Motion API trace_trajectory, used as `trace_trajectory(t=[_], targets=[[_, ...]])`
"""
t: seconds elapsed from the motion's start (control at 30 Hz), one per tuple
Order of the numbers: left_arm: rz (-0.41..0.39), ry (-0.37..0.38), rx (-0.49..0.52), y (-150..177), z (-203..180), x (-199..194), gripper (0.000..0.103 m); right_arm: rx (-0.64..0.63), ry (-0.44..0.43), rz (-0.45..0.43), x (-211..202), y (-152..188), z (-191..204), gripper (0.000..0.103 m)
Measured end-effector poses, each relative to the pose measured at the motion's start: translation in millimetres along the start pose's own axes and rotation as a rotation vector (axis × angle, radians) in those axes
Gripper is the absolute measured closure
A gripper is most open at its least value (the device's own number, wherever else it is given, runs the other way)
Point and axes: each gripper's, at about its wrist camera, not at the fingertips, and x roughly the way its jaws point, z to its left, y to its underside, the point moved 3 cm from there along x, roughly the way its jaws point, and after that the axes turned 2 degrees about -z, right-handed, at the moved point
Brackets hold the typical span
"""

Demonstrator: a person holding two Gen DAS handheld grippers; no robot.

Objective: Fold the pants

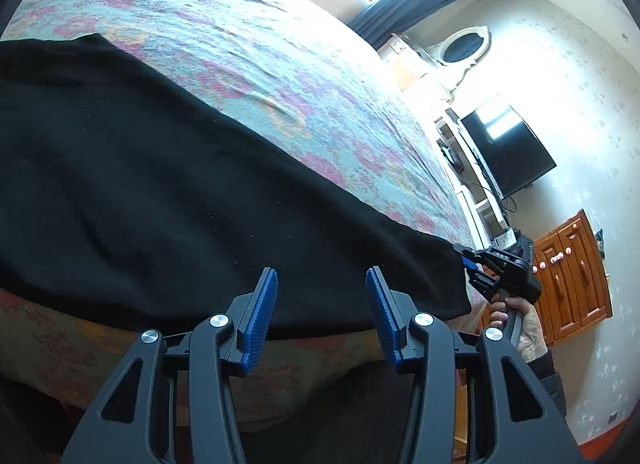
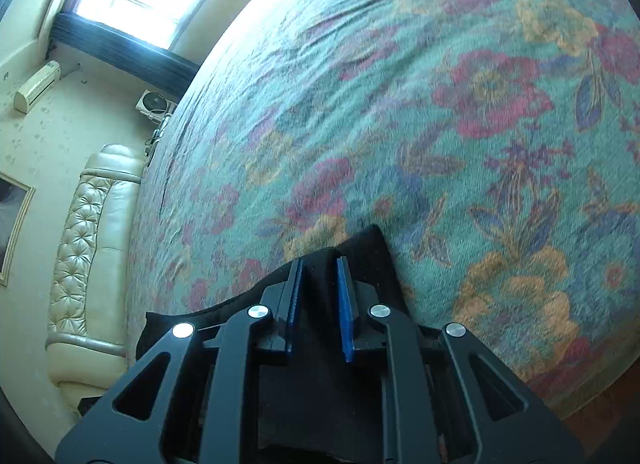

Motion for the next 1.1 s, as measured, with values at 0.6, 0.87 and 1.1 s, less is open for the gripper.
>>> trace_trajectory(t=[0.6,0.87,1.1], targets=[[-0.046,-0.038,-0.104,-17,45,-10,0.042,0.025,-0.090,0.104,-22,35,-51,0.025],[-0.042,-0.060,-0.135,-20,58,-15,0.032,-0.071,-0.123,0.203,2,37,-23,0.059],[-0.042,-0.095,-0.167,-21,78,-23,0.032,-0.196,0.029,0.185,-2,39,-8,0.085]])
